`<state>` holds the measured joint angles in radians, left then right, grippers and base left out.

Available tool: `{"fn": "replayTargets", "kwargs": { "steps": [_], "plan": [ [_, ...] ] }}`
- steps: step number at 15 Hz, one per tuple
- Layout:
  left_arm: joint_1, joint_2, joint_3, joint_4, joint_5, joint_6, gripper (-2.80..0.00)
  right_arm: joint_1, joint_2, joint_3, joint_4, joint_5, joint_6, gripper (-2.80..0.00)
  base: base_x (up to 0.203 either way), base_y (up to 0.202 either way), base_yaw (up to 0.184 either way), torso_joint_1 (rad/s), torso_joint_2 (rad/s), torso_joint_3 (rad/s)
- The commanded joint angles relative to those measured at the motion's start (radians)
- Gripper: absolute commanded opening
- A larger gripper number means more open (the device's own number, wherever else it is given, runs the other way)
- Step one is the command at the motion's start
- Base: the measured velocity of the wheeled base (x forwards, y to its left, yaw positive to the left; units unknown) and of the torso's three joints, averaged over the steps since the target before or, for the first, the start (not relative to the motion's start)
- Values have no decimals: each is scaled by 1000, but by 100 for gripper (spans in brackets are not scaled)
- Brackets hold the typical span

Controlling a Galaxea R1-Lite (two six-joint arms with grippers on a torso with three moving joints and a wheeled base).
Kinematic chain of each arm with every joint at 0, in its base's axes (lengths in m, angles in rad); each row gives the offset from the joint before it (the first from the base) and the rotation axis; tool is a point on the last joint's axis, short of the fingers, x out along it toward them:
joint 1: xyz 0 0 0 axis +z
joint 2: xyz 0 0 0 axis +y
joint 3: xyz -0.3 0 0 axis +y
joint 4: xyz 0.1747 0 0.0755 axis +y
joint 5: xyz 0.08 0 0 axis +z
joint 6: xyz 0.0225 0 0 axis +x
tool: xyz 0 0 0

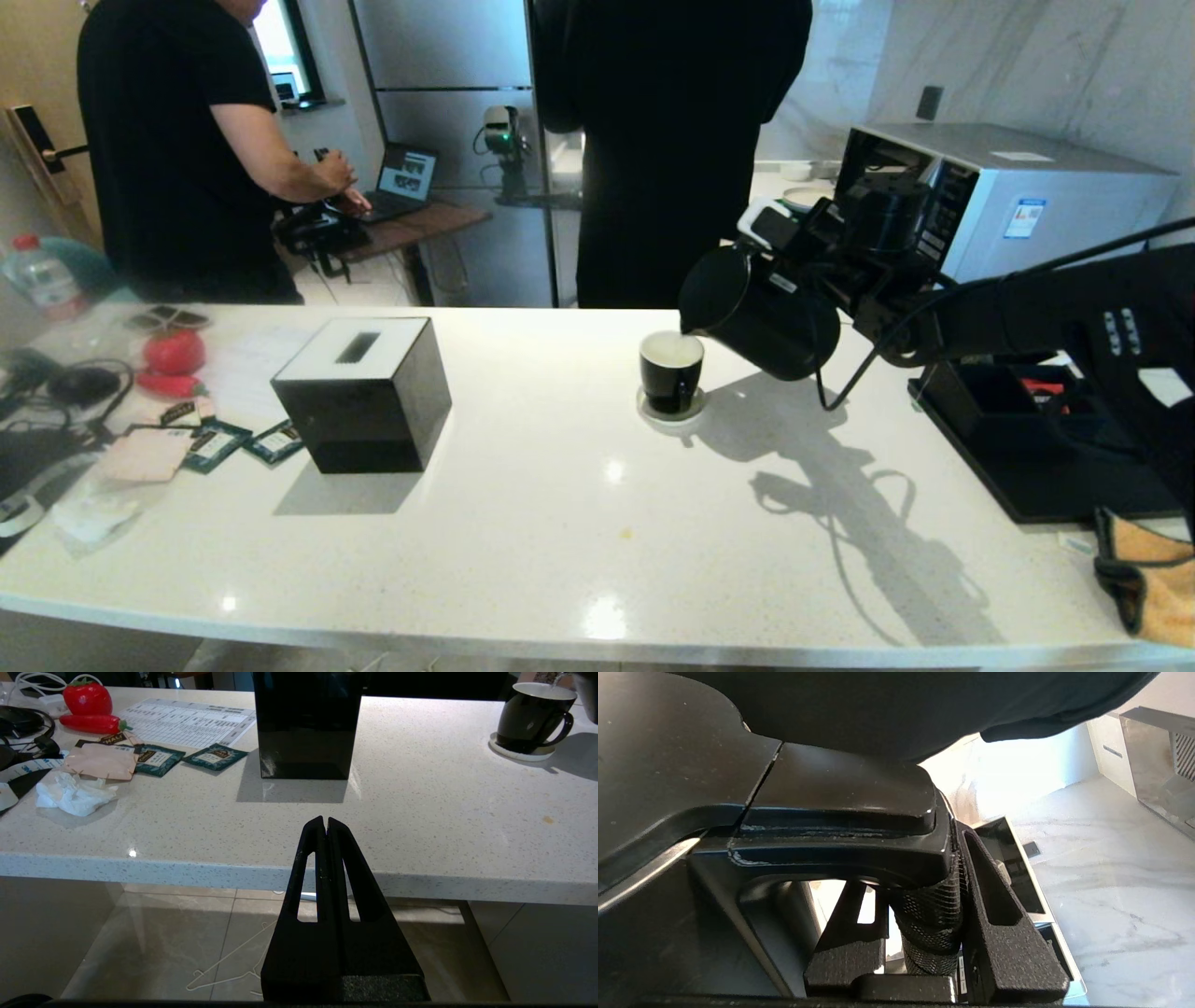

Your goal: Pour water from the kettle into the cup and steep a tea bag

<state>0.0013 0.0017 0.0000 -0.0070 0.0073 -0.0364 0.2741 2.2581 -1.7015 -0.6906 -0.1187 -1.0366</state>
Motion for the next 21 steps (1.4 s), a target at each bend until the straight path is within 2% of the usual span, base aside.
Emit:
{"fn": "replayTargets", "kwargs": {
  "steps": [1,6,21],
  "plan": [
    [0,0,0,-1,0,0,-280,0,-6,4,-6,1,-3,-280,0,0,0,0,0,0],
    [0,1,0,-1,0,-1,-280,0,-23,11,-1,4,13,-280,0,0,0,0,0,0],
    [0,0,0,-1,0,0,-280,0,-54,74,0,-13,214,-280,0,0,0,0,0,0]
  ]
}}
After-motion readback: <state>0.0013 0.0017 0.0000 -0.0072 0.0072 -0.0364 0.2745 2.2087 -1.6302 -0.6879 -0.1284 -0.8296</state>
